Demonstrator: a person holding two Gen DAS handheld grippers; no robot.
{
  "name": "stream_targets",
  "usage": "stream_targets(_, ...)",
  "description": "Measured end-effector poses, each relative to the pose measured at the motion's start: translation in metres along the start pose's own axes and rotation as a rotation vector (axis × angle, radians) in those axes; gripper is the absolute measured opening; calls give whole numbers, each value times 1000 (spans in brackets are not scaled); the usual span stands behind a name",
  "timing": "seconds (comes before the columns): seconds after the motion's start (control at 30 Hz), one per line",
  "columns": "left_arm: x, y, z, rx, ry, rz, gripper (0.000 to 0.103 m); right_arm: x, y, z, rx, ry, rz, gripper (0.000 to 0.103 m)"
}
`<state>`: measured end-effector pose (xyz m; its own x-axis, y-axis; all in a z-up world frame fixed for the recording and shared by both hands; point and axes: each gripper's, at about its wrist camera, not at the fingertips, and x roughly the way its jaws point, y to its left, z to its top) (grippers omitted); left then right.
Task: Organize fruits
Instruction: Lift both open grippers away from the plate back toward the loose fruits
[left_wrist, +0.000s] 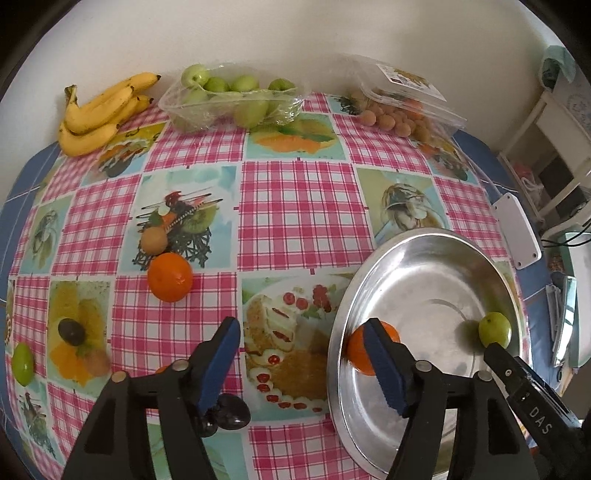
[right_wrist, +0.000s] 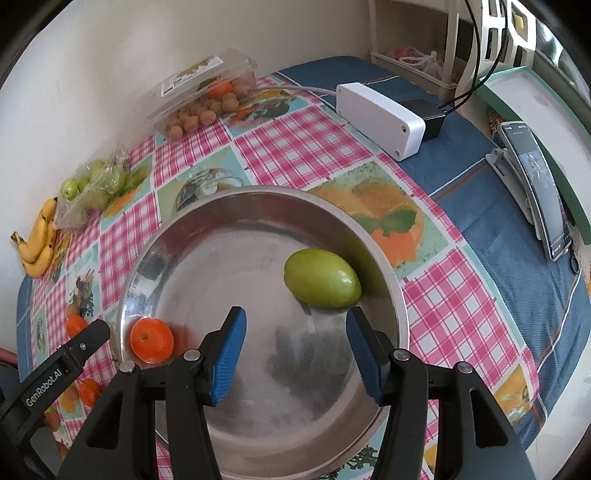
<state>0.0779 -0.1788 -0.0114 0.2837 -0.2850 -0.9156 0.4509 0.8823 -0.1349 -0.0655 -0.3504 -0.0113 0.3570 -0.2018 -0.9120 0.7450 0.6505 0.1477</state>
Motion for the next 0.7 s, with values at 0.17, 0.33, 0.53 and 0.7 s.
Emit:
stream_targets(0.17, 3, 1, 0, -6, 5, 4, 87, 4, 3, -2, -27, 13, -17, 70)
stream_targets(0.33, 4, 5, 1, -12, -1, 25, 97, 7, 6, -2, -54, 18, -18, 82)
stream_targets(0.53, 7, 9, -1, -25, -2, 50, 103, 11, 7, -2, -65, 36, -17, 82)
stream_targets(0.7, 9, 12, -3, -31, -13, 101, 103, 11, 7, -4, -72, 34, -11, 100)
